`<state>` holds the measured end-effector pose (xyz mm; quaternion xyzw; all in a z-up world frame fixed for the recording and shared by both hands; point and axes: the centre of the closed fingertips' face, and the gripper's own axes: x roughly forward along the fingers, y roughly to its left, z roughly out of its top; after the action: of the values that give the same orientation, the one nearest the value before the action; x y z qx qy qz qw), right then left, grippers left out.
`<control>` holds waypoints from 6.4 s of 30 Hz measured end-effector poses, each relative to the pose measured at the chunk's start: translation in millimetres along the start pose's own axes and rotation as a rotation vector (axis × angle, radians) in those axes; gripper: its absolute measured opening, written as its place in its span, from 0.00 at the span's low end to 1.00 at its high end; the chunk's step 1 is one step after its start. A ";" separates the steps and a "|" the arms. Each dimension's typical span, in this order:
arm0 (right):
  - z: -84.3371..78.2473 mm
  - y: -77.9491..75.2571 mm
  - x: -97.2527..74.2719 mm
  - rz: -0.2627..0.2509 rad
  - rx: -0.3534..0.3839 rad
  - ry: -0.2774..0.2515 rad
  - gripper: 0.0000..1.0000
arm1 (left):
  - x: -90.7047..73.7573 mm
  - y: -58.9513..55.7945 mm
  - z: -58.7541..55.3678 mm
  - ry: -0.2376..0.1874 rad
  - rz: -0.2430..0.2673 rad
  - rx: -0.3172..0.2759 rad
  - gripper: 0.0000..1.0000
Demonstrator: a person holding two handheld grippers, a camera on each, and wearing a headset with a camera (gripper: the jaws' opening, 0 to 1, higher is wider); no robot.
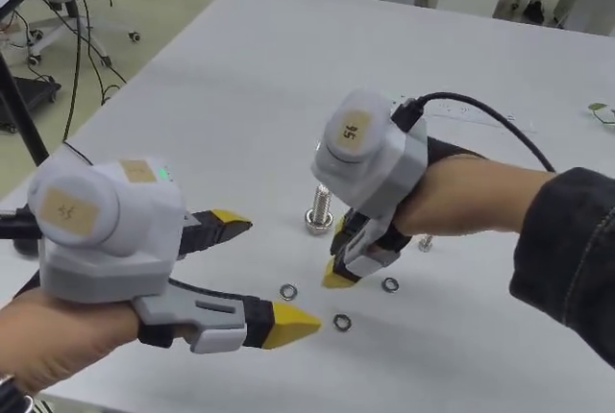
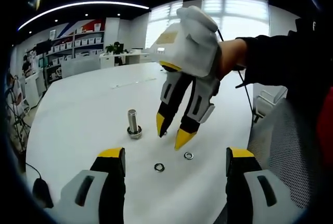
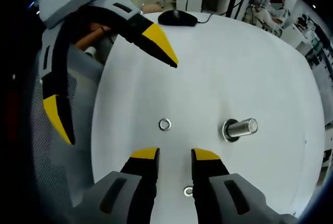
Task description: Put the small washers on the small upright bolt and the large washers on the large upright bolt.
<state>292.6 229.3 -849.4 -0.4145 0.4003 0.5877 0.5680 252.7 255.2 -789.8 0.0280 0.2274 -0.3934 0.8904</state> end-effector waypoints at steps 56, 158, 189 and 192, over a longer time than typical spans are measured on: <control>16.5 14.9 38.6 0.030 -0.131 0.079 0.18 | 0.6 1.1 -0.3 0.003 0.005 -0.001 0.78; -98.7 -74.7 -100.3 -0.183 0.246 0.006 0.13 | 8.4 -21.3 8.7 0.019 -0.083 0.075 0.78; -104.8 -84.6 -73.8 -0.122 0.245 0.058 0.13 | 16.6 -21.1 36.2 -0.004 -0.124 0.120 0.78; -105.5 -84.7 -73.2 -0.117 0.247 0.060 0.13 | 18.1 -20.5 41.9 -0.014 -0.127 0.127 0.78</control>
<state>381.5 108.3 -815.8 -0.3813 0.4614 0.4874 0.6357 264.7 219.0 -757.4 0.0672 0.1974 -0.4626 0.8617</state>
